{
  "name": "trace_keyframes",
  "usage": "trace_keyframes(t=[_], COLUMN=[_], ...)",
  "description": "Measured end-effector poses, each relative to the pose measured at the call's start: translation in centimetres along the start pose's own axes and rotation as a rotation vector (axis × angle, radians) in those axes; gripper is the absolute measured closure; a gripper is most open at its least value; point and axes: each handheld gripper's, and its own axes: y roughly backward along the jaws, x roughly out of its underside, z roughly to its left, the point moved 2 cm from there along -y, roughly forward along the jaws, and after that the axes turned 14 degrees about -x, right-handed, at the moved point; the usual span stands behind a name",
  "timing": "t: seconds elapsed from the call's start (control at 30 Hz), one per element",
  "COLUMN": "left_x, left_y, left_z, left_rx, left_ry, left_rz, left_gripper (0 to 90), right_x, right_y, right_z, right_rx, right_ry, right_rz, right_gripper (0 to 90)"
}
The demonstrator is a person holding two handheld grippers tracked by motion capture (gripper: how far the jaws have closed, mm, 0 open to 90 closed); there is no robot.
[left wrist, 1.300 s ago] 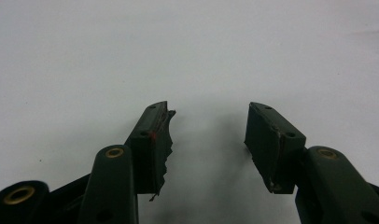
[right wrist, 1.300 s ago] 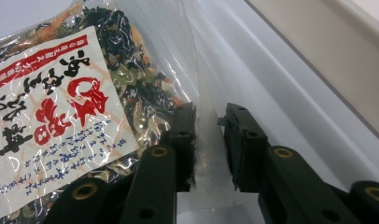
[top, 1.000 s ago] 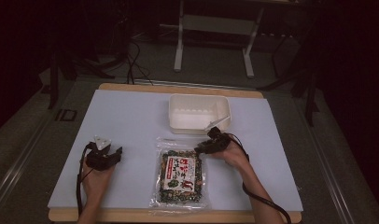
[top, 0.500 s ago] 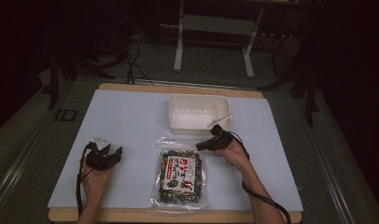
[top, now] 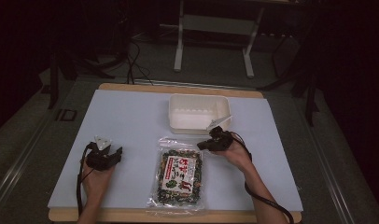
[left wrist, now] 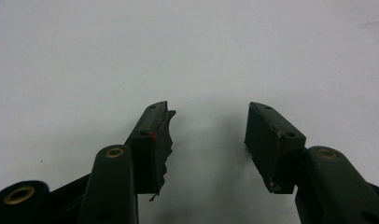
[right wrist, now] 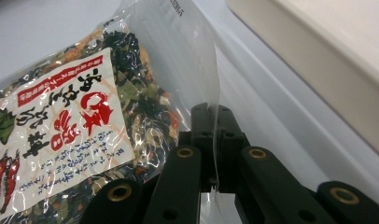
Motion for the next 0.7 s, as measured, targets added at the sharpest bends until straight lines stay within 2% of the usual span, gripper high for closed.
trace_keyframes(t=[0.23,0.7], left_x=[0.0,0.0], left_y=[0.0,0.0], left_z=[0.2,0.2], left_rx=[0.004,0.007], left_ry=[0.017,0.018], left_rz=[-0.007,-0.008], left_gripper=[49.8,49.6], right_x=[-0.8,-3.0], right_y=[0.8,1.9], right_z=[0.9,2.4], right_rx=[0.010,0.026], right_ry=[0.035,0.108], right_rz=[-0.021,-0.068], right_gripper=[89.3,89.3])
